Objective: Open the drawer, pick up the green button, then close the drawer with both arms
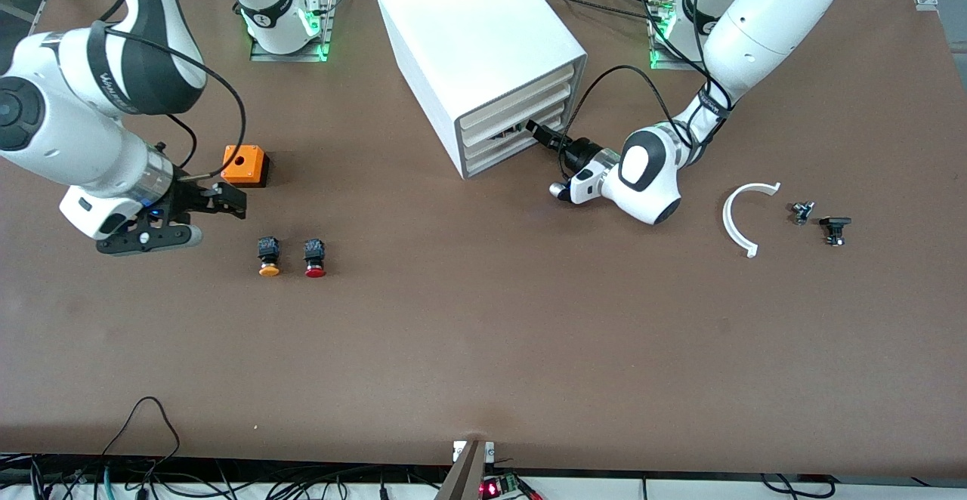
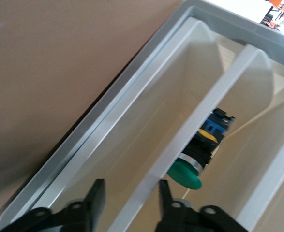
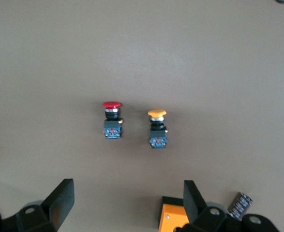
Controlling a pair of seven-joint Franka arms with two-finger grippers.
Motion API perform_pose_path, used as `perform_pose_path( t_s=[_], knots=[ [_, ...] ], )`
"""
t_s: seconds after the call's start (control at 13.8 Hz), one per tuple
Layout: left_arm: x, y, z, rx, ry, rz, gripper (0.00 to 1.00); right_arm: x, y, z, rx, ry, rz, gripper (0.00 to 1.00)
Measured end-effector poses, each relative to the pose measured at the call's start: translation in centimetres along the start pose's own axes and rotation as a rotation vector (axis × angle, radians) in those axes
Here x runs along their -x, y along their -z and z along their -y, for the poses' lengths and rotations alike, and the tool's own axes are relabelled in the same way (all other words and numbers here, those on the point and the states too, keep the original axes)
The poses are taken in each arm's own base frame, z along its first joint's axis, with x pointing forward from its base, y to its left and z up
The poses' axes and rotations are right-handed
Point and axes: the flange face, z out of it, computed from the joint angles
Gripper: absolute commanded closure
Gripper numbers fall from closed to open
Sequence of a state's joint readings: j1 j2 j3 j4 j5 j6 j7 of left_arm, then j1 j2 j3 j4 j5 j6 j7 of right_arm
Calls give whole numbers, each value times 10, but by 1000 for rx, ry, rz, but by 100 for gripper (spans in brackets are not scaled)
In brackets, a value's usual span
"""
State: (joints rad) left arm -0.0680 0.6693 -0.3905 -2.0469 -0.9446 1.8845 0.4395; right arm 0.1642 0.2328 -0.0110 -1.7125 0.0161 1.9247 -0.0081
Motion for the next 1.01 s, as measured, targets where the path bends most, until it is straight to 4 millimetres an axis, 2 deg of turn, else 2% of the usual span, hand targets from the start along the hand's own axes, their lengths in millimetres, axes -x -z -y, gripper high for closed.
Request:
perform_pose_path(
  t_s=[0.14, 0.22, 0.43, 0.51, 0.58, 0.65, 0.8, 0.87, 1.01],
  knots=[
    [-1, 13, -4, -11, -29, -37, 100, -4, -4, 10, -3, 36, -13, 0],
    [-2, 28, -3, -14, -41, -71, 100, -6, -6, 16, -5, 57, -26, 0],
    [-6, 99, 11, -24, -45, -213, 100, -10, -11, 31, -11, 89, -46, 0],
    [-7, 116, 15, -24, -47, -244, 100, -11, -12, 34, -12, 95, -48, 0],
    [-8, 129, 18, -25, -45, -270, 92, -11, -12, 36, -13, 100, -51, 0],
    [-9, 140, 18, -29, -46, -294, 4, -12, -12, 39, -13, 106, -55, 0],
    [-12, 156, 16, -40, -55, -336, 0, -15, -5, 56, -21, 141, -74, 0],
    [-14, 167, 15, -55, -56, -374, 0, -16, 2, 75, -31, 175, -89, 0],
    [-12, 195, 8, -118, -81, -451, 0, -16, 15, 133, -63, 283, -119, 0]
  ],
)
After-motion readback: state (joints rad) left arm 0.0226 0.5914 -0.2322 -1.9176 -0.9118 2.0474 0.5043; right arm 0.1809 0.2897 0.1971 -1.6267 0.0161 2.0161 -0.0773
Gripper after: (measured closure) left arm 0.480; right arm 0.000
